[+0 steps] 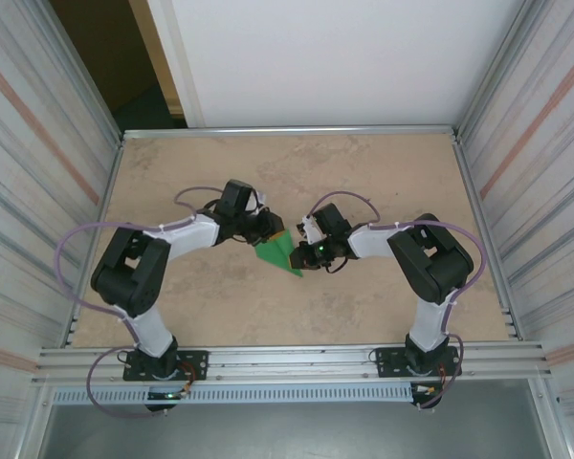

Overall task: Fold a paper plane with a square sheet of paper (pick it up from the middle)
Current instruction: Fourth fold the wing at the center of the table.

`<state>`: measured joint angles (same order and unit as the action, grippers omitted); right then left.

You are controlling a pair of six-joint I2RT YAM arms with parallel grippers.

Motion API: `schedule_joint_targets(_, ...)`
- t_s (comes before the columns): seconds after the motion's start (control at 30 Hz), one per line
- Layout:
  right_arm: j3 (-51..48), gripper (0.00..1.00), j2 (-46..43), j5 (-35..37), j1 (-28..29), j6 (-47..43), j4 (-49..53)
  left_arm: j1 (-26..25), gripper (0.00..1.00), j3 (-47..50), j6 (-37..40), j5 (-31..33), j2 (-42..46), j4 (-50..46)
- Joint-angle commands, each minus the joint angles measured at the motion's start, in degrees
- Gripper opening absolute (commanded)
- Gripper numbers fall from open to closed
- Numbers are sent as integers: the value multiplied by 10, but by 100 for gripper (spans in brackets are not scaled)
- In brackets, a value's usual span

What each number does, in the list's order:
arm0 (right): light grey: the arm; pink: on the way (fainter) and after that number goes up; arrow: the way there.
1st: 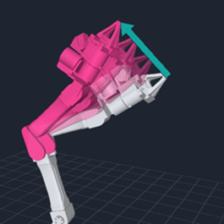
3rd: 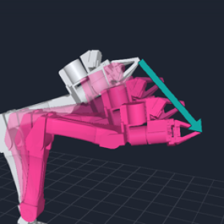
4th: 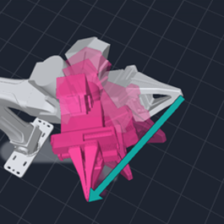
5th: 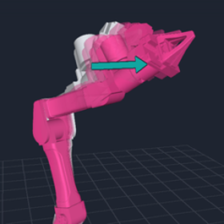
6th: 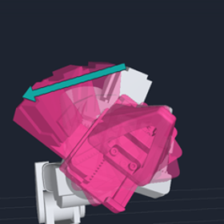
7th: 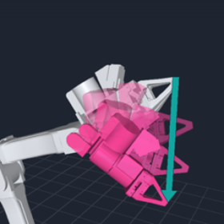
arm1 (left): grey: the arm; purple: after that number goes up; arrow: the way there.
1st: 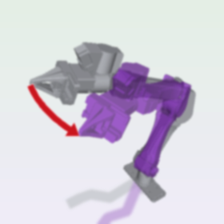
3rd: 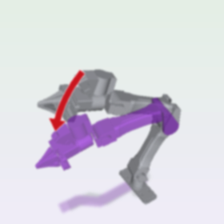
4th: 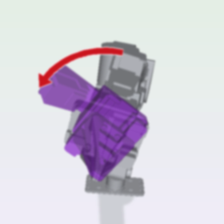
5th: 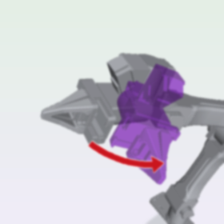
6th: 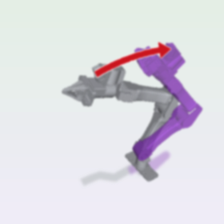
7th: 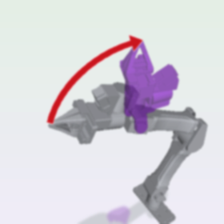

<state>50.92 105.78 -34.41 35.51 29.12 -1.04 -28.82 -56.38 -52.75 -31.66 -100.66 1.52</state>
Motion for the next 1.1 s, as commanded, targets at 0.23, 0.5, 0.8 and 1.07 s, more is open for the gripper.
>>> schedule_joint_targets(0.23, 6, 14, 27, 23, -2, -17, 47, -16, 11, -18, -9, -4, -59, 20)
schedule_joint_targets(0.5, 7, 14, 28, 25, -2, -18, 53, -6, 8, 4, -20, 30, -63, 7)
schedule_joint_targets(0.8, 9, 14, 30, 26, -1, -16, 55, -3, 8, 6, -19, 36, -76, 1)
schedule_joint_targets(1.07, 8, 14, 32, 27, -1, -16, 58, -2, 8, 13, -20, 43, -77, -4)
